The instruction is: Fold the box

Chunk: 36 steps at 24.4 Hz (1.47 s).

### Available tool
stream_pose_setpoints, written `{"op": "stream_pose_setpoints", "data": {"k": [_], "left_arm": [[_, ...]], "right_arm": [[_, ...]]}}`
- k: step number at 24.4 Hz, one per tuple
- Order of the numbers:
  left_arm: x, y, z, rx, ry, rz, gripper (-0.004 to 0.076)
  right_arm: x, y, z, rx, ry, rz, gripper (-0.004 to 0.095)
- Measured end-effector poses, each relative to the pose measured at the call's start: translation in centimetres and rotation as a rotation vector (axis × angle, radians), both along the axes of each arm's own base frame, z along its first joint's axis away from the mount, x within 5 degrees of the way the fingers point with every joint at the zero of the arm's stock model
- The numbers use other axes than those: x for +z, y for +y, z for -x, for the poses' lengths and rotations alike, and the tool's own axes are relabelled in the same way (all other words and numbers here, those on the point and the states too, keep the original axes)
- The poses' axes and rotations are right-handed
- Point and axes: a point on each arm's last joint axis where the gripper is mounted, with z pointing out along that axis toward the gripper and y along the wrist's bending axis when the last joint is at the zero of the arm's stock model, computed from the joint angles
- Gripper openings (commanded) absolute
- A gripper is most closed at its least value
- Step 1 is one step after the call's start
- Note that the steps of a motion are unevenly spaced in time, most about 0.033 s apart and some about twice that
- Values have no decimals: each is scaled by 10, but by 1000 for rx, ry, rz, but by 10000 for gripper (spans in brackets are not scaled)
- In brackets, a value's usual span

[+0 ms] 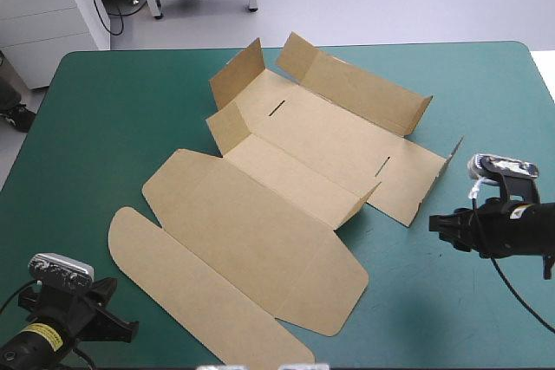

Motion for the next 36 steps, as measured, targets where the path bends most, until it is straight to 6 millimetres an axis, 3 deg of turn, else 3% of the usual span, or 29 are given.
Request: {"op": "stream_pose_setpoints", "data": {"k": [7,17,23,30,36], "left_arm": [[0,0,0,0,0,0,-8],[0,0,0,0,0,0,-8],[0,0,0,0,0,0,-8],[0,0,0,0,0,0,-8],[0,0,0,0,0,0,-8]], "right_arm": [[-14,20,-35,11,127,-300,425],[-43,29,-80,-50,270,-511,425],[-65,29,-101,-126,332,-539,425],[-79,64,-147,-154,357,-516,425],[-98,80,-150,-167,474,-390,424]]}}
